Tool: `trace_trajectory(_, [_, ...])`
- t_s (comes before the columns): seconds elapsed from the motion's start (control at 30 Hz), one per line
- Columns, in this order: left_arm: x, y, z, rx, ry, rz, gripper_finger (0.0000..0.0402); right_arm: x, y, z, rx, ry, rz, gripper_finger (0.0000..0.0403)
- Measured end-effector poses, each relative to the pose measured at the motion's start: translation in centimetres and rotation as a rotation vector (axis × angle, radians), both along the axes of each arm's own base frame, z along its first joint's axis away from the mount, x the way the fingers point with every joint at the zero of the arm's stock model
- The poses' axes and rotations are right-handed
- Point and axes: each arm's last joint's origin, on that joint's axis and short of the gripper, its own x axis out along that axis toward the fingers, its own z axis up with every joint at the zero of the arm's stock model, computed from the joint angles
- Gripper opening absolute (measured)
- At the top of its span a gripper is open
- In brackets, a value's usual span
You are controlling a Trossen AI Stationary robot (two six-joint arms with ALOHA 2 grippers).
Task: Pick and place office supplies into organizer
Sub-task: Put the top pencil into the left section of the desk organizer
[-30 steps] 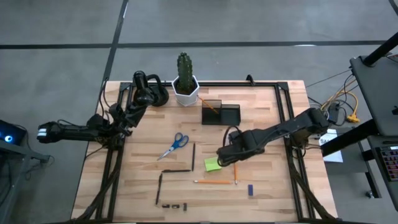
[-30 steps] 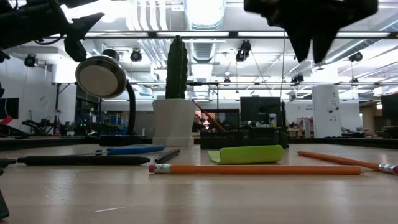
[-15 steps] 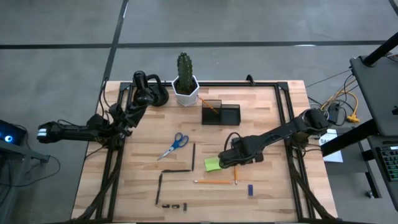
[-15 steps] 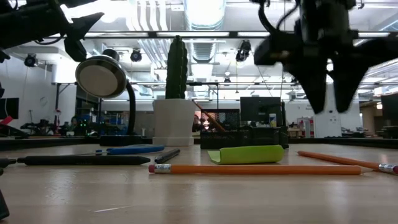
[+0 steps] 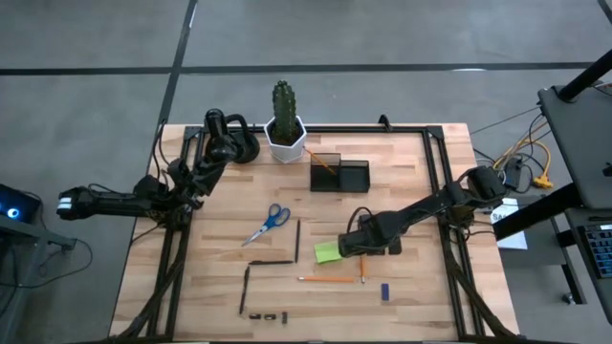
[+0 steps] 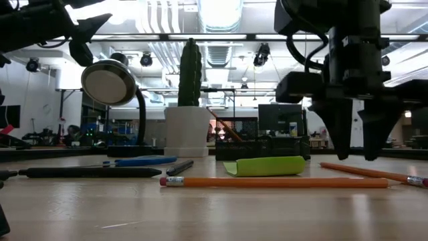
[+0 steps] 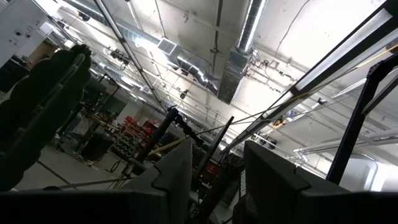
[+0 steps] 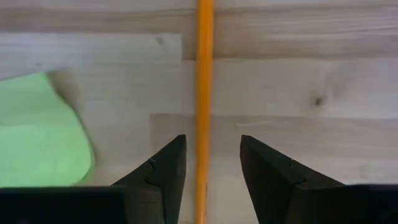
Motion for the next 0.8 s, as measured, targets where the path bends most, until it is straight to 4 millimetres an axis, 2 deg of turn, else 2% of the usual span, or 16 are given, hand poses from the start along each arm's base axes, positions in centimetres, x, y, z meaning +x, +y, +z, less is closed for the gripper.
trace_trajectory(0.3, [0.00, 0.00, 0.00, 0.000, 0.000, 0.001, 0.0130, 0.17, -0.28, -0.06, -0.085, -0.036, 0.015, 0.0125])
trace_trajectory(0.8, [0.03, 0.00, -0.05, 0.000, 0.004, 0.002, 0.0130, 0.51, -1.02, 0.17, -0.108, -0.031, -0.007, 0.0123])
